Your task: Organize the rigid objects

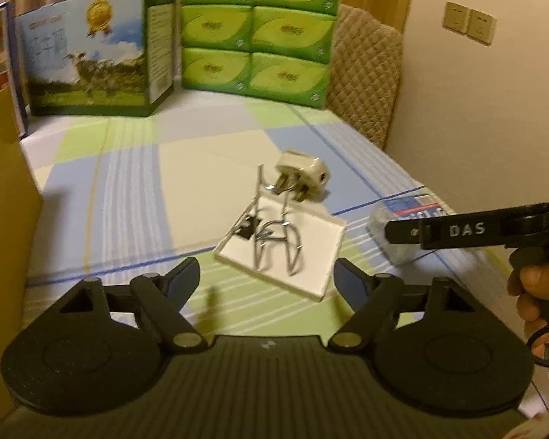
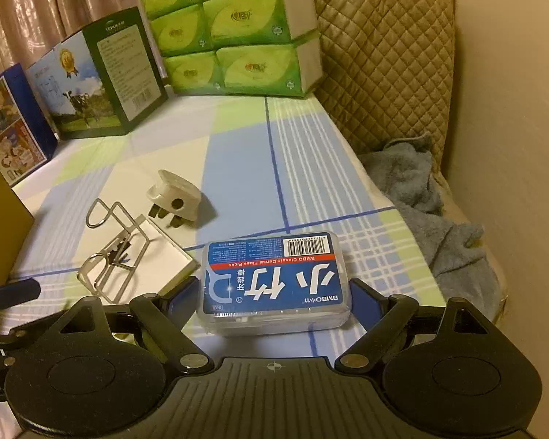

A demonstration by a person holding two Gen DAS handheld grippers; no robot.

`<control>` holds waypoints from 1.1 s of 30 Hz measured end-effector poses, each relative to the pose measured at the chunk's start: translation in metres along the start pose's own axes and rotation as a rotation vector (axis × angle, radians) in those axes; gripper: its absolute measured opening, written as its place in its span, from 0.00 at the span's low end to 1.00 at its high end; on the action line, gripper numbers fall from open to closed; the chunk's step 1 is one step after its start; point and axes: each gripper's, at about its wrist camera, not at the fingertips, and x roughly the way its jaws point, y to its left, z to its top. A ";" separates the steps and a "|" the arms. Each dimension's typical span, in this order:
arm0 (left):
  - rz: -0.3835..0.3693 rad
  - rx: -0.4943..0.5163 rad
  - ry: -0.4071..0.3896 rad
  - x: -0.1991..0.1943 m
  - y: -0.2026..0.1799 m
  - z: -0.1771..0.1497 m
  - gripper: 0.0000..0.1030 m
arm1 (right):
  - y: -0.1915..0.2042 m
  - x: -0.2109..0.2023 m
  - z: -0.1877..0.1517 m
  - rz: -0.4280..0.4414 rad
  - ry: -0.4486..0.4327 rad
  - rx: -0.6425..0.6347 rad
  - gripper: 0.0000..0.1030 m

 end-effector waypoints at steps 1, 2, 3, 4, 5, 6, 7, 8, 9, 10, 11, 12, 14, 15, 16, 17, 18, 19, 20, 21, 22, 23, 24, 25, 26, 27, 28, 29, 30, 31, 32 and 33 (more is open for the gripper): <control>0.001 0.015 -0.010 0.001 -0.002 0.000 0.66 | 0.000 0.000 0.000 0.000 0.000 0.002 0.81; 0.003 0.030 -0.018 0.004 -0.005 0.001 0.63 | -0.001 0.000 0.000 0.001 -0.001 0.003 0.81; 0.003 0.043 -0.026 0.007 -0.007 0.002 0.60 | 0.000 0.000 0.000 0.001 -0.002 0.003 0.81; 0.001 0.050 -0.030 0.010 -0.008 0.003 0.55 | -0.001 0.000 0.000 0.003 -0.003 0.006 0.81; 0.001 0.054 -0.033 0.012 -0.008 0.004 0.52 | -0.001 0.000 -0.001 0.004 -0.005 0.010 0.81; 0.008 0.061 -0.040 0.015 -0.009 0.004 0.48 | 0.000 0.000 -0.001 0.004 -0.006 0.011 0.81; 0.014 0.070 -0.045 0.016 -0.010 0.005 0.47 | 0.000 0.000 0.000 0.005 -0.006 0.011 0.81; 0.015 0.076 -0.051 0.018 -0.011 0.005 0.46 | 0.000 0.000 0.000 0.005 -0.006 0.010 0.81; 0.016 0.082 -0.055 0.019 -0.011 0.006 0.45 | 0.001 0.001 0.000 0.006 -0.006 0.009 0.81; 0.017 0.088 -0.052 0.022 -0.012 0.006 0.42 | 0.001 0.002 0.000 0.007 -0.006 0.009 0.81; 0.018 0.093 -0.047 0.024 -0.012 0.006 0.41 | 0.001 0.002 0.001 0.008 -0.006 0.007 0.81; 0.019 0.096 -0.044 0.026 -0.012 0.005 0.39 | 0.001 0.002 0.001 0.009 -0.006 0.005 0.81; 0.023 0.102 -0.036 0.029 -0.012 0.003 0.37 | 0.001 0.002 0.000 0.009 -0.007 0.007 0.81; 0.027 0.107 -0.032 0.031 -0.013 0.001 0.34 | 0.001 0.002 0.000 0.009 -0.006 0.007 0.81; 0.027 0.111 -0.029 0.032 -0.013 0.000 0.30 | 0.001 0.003 0.000 0.009 -0.006 0.008 0.81; 0.027 0.113 -0.028 0.032 -0.013 0.000 0.29 | 0.001 0.003 0.000 0.009 -0.007 0.009 0.81; 0.029 0.115 -0.027 0.032 -0.013 -0.001 0.24 | 0.000 0.003 0.000 0.010 -0.007 0.008 0.81; 0.028 0.118 -0.026 0.032 -0.013 -0.001 0.23 | 0.000 0.003 0.000 0.010 -0.007 0.009 0.81; 0.028 0.120 -0.025 0.032 -0.013 -0.002 0.23 | 0.000 0.003 0.001 0.011 -0.008 0.012 0.81; 0.027 0.119 -0.025 0.032 -0.013 -0.001 0.22 | 0.000 0.003 0.001 0.011 -0.008 0.015 0.81; 0.024 0.115 -0.025 0.031 -0.013 -0.001 0.22 | 0.000 0.003 0.001 0.012 -0.009 0.015 0.81; 0.020 0.108 -0.026 0.031 -0.013 0.000 0.22 | 0.000 0.003 0.001 0.012 -0.009 0.015 0.81; 0.017 0.101 -0.029 0.029 -0.012 0.001 0.22 | -0.001 0.003 0.001 0.012 -0.009 0.017 0.81; 0.016 0.101 -0.030 0.027 -0.013 0.002 0.22 | -0.001 0.003 0.001 0.012 -0.009 0.017 0.81; 0.014 0.101 -0.031 0.025 -0.013 0.004 0.22 | -0.001 0.003 0.001 0.012 -0.008 0.016 0.81; 0.010 0.099 -0.028 0.023 -0.013 0.006 0.22 | -0.001 0.003 0.001 0.012 -0.009 0.018 0.81; 0.007 0.096 -0.020 0.021 -0.013 0.007 0.22 | -0.001 0.003 0.001 0.011 -0.009 0.019 0.81; 0.007 0.093 -0.010 0.019 -0.013 0.008 0.22 | -0.001 0.003 0.002 0.012 -0.008 0.019 0.81; 0.007 0.092 -0.001 0.016 -0.013 0.008 0.22 | 0.000 0.003 0.002 0.012 -0.007 0.018 0.81; 0.008 0.092 0.007 0.013 -0.013 0.007 0.22 | 0.000 0.003 0.002 0.013 -0.006 0.020 0.81; 0.011 0.091 0.012 0.009 -0.014 0.005 0.22 | 0.000 0.003 0.002 0.017 -0.005 0.023 0.81; 0.012 0.093 0.014 0.004 -0.014 0.003 0.22 | 0.001 0.002 0.002 0.020 -0.004 0.024 0.81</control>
